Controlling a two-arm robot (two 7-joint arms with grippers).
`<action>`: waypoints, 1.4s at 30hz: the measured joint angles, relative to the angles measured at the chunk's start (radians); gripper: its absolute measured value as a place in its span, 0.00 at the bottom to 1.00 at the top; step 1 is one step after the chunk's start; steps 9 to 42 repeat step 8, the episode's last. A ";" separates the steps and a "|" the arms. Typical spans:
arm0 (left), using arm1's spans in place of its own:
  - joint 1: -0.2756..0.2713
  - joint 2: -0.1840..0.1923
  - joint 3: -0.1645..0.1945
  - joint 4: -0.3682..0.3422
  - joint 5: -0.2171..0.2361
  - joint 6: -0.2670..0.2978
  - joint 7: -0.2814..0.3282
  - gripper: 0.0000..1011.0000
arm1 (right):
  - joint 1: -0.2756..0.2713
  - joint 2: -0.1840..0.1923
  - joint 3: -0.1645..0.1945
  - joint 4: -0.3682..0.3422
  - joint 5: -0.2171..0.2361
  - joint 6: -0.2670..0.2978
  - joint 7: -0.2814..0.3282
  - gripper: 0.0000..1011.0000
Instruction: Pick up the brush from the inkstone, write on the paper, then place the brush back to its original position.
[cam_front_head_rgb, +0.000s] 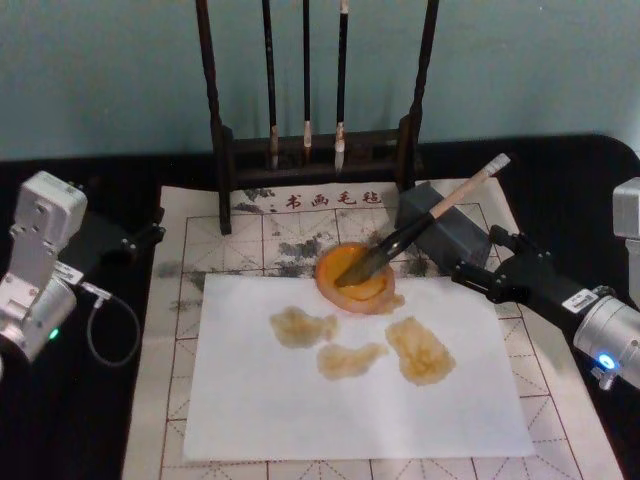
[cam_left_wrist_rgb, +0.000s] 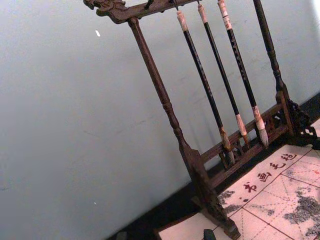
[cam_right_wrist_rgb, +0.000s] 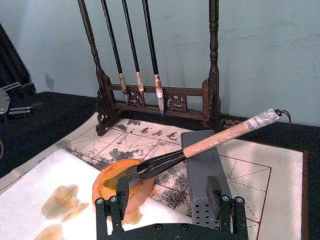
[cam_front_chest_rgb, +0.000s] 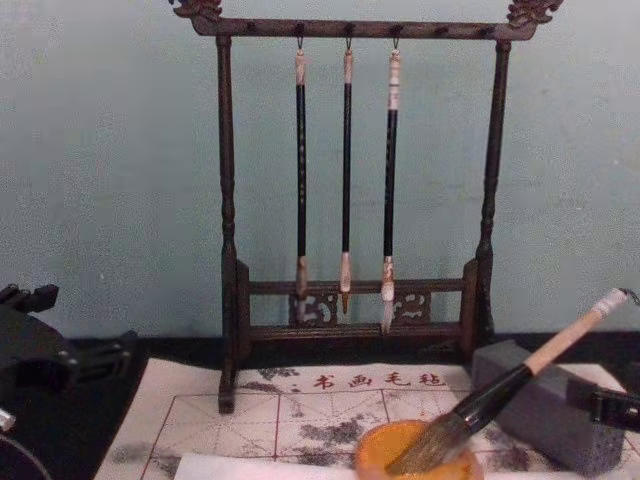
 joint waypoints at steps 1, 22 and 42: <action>0.000 0.000 0.000 0.000 0.000 0.000 0.000 0.99 | 0.000 0.000 0.000 0.000 0.000 0.000 0.000 0.99; 0.000 0.000 0.000 0.000 0.000 0.000 0.000 0.99 | 0.000 0.000 0.000 0.000 0.000 0.000 0.000 0.99; 0.000 0.000 0.000 0.000 0.000 0.000 0.000 0.99 | 0.000 0.000 0.000 0.000 0.000 0.000 0.000 0.99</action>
